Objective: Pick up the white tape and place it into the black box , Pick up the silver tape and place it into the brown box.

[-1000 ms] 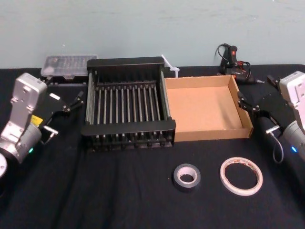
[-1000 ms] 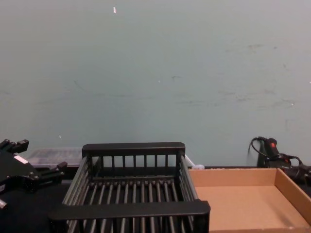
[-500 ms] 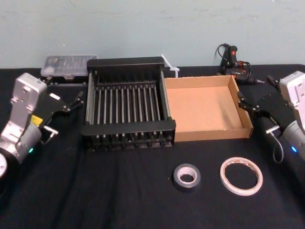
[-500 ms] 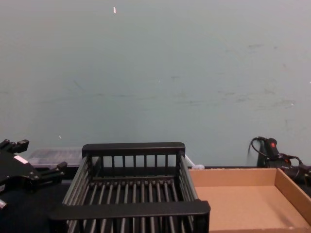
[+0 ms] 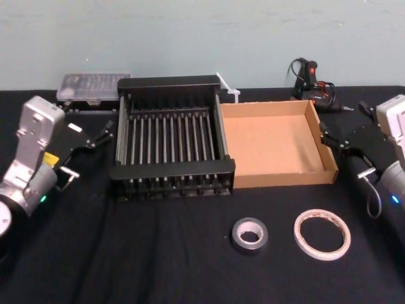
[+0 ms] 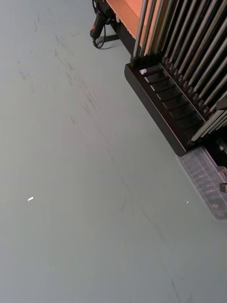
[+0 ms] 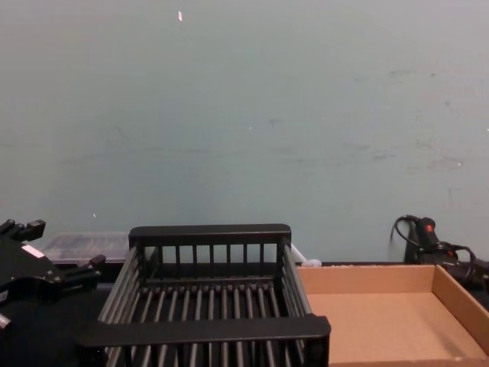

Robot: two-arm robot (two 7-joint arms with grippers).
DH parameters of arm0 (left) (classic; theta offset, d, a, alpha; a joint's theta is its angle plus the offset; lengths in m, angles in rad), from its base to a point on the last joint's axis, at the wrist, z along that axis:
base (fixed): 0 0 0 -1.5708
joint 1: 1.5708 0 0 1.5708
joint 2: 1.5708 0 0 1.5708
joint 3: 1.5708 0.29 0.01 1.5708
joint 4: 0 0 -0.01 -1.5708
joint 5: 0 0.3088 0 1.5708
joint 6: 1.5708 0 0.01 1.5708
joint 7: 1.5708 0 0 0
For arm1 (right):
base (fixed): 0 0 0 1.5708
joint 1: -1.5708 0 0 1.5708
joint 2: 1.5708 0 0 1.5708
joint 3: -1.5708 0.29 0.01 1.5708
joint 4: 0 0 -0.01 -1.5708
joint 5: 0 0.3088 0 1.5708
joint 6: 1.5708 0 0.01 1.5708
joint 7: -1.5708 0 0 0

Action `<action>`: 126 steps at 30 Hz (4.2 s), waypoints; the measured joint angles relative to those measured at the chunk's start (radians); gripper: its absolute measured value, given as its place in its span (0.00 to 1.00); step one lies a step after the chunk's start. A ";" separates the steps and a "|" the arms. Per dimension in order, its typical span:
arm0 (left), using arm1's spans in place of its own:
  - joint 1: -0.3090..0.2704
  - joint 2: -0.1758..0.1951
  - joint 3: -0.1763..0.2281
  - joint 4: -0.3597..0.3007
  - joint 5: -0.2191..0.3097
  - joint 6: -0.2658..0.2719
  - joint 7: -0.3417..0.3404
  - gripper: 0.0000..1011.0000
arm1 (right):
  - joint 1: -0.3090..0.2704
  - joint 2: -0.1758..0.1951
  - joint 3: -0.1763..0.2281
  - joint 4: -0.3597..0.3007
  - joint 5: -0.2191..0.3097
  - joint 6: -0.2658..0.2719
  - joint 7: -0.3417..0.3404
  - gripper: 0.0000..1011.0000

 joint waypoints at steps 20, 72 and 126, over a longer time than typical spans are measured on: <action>0.000 0.000 0.000 0.000 0.000 0.000 0.000 0.99 | -0.175 0.082 0.134 -0.236 0.108 0.109 0.075 0.99; 0.000 0.000 0.000 0.000 0.000 0.000 0.000 0.99 | -0.349 0.122 0.214 -0.338 0.173 0.433 0.295 0.99; 0.000 0.000 0.000 0.000 0.000 0.000 0.000 0.99 | -0.333 0.054 0.229 -0.295 0.118 0.495 0.359 0.99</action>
